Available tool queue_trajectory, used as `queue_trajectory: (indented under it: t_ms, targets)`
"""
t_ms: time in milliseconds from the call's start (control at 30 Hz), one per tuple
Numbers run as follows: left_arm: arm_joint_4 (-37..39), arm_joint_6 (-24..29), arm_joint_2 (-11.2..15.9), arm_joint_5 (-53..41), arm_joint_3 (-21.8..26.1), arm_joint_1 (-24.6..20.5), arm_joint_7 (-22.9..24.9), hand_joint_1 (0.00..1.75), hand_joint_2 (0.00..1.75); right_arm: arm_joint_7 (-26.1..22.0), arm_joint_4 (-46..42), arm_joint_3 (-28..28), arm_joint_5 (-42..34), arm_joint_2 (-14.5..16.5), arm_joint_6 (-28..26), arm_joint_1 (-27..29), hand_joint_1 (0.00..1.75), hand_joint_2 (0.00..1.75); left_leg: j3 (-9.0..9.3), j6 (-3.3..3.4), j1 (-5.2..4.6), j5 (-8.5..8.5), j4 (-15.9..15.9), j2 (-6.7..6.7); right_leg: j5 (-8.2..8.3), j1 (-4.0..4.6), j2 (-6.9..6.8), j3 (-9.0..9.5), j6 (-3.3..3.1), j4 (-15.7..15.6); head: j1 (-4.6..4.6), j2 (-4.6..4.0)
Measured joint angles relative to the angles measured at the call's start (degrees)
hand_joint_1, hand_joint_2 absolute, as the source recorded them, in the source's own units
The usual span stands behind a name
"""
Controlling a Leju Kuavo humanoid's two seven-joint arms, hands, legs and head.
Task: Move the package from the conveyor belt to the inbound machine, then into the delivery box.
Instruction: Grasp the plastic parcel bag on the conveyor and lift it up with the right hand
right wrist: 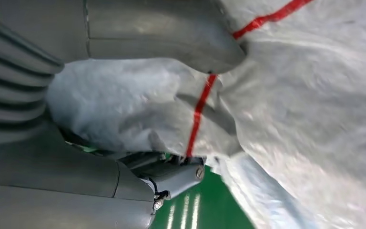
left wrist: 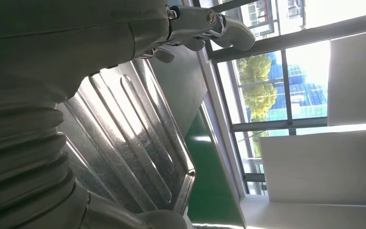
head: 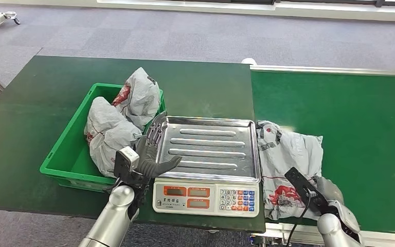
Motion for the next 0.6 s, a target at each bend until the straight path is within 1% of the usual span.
queue_trajectory:
  t_ms: [133, 300, 500, 600]
  targets:
    - [-0.4, 0.0, 0.0, 0.0, 0.0, 0.1, 0.0, 0.00, 1.75, -5.4, -2.4, -0.9, -2.6, 0.9, 0.6, 1.0, 1.75, 1.75, -0.06, -0.01, 0.00, 0.00, 0.0, 0.01, 0.00, 0.01, 0.02, -0.08, 0.00, 0.0, 0.01, 0.00]
    - [-1.2, 0.0, 0.2, 0.2, 0.0, 0.3, 0.0, 0.00, 1.75, -11.8, -5.6, -1.8, -4.9, 2.3, -2.0, 1.6, 1.75, 1.75, -0.09, 0.00, 0.00, 0.00, 0.0, 0.02, 0.00, 0.00, 0.04, -0.11, 0.00, 0.0, 0.01, 0.00]
    - [-1.9, 0.0, 0.4, 0.5, 0.0, 0.6, 0.0, 0.00, 1.75, -14.8, -8.6, -2.9, -6.2, 3.4, -3.5, 1.8, 1.75, 1.75, -0.10, 0.00, 0.00, 0.00, 0.0, 0.02, 0.00, -0.02, 0.05, -0.12, 0.00, 0.0, 0.01, 0.00]
    - [-2.2, 0.0, 0.5, 0.6, 0.0, 0.6, 0.0, 0.00, 1.75, -16.9, -9.8, -3.6, -6.6, 3.9, -5.7, 2.0, 1.75, 1.75, -0.11, 0.00, -0.01, 0.00, 0.0, 0.02, 0.00, -0.03, 0.05, -0.12, 0.00, 0.0, 0.01, 0.00]
